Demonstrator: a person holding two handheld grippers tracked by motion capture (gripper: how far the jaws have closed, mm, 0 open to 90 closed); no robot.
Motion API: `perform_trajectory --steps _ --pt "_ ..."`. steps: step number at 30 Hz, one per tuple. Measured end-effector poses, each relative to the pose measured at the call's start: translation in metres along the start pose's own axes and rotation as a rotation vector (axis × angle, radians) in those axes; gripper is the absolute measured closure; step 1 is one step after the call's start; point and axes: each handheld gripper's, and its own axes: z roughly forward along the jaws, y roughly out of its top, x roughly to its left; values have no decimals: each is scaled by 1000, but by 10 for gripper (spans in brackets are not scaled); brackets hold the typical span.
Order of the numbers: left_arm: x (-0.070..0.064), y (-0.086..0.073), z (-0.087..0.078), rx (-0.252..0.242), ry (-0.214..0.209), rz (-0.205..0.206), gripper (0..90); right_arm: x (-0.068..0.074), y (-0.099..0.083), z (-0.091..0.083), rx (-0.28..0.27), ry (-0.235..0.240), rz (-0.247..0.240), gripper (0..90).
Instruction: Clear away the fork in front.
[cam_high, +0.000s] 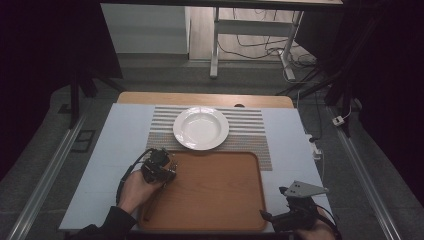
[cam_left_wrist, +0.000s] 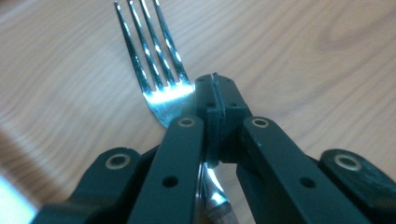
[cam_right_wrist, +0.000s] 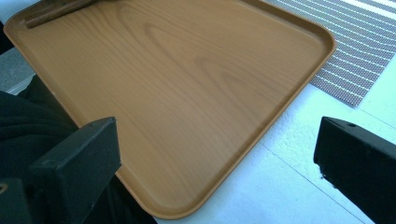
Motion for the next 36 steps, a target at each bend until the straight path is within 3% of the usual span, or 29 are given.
perform_trajectory --steps 5,10,14,19,25,29,36 --pt "13 -6 -6 -4 32 -52 873 -1 0 0 -2 -9 9 5" --pt "22 -9 -9 -19 30 -75 856 -1 0 0 -4 -11 23 5" --pt "18 -8 -9 -36 65 -44 775 -1 0 0 2 -15 17 5" --pt "13 -9 -19 -98 62 7 589 -1 0 0 -2 -15 26 5" --pt "5 -17 -42 -179 16 42 321 -1 0 0 5 -23 24 5" --pt "-1 -27 -57 -233 2 71 226 -1 0 0 7 -25 23 5" --pt "-8 -47 -69 -268 -29 75 104 -1 0 0 6 -23 23 5"
